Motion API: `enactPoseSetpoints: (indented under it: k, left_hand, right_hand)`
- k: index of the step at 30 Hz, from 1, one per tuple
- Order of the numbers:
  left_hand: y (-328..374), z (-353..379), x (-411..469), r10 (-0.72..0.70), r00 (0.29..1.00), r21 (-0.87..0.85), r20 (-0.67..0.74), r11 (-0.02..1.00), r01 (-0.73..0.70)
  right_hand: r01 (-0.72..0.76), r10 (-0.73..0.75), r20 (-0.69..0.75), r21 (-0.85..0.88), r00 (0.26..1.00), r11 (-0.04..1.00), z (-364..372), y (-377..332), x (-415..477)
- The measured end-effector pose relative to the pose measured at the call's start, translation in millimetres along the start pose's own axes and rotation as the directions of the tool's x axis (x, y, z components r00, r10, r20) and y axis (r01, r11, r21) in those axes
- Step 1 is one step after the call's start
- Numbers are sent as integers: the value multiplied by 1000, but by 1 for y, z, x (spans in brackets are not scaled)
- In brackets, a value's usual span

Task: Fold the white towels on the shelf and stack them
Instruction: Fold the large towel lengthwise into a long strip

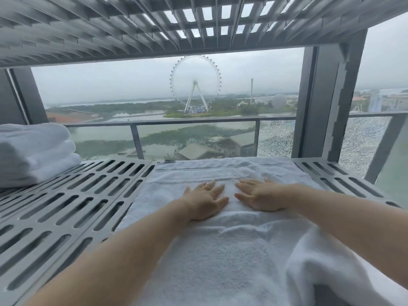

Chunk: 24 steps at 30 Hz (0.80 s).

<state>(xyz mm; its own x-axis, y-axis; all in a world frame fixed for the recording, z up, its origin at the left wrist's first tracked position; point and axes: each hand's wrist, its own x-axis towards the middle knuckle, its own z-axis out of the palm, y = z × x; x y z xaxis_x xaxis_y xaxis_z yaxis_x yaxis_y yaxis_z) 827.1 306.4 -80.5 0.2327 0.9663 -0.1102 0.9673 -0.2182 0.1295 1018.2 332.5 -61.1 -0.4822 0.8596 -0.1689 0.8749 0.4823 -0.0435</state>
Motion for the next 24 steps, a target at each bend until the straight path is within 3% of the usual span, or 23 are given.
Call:
enactPoseSetpoints:
  k: [4, 8, 10, 14, 16, 18, 21, 24]
  left_hand:
    - [-11, -4, -21, -8, 1000, -22, -20, 1000, 7]
    - [-13, 2, -45, 8, 999, -23, -40, 1000, -9]
    - [-13, 3, -55, 8, 1000, -13, -25, 1000, -8]
    - [6, 2, -77, 43, 996, -196, -79, 979, -58]
    - [27, 7, -90, 111, 990, -221, -91, 967, -129]
    - [42, 16, -102, 164, 984, -134, -64, 976, -171]
    - [45, 21, -115, 167, 984, -46, -61, 984, -170]
    - [52, 20, -128, 148, 984, -147, -103, 976, -162]
  right_hand:
    - [-9, 25, -91, 175, 996, 985, -6, -5, -28]
    - [-43, 44, -22, 29, 999, 999, 11, -10, -57]
    - [-54, 62, -82, 95, 995, 994, 10, -15, -73]
    - [-39, 84, -162, 265, 983, 964, -1, -31, -113]
    - [-20, 43, -90, 248, 995, 969, 4, -37, -131]
    - [-14, 19, -25, 180, 1000, 983, 18, -40, -141]
    - [-52, 71, -113, 160, 991, 986, 33, -35, -149]
    - [-48, 61, -116, 113, 991, 992, 35, -30, -155]
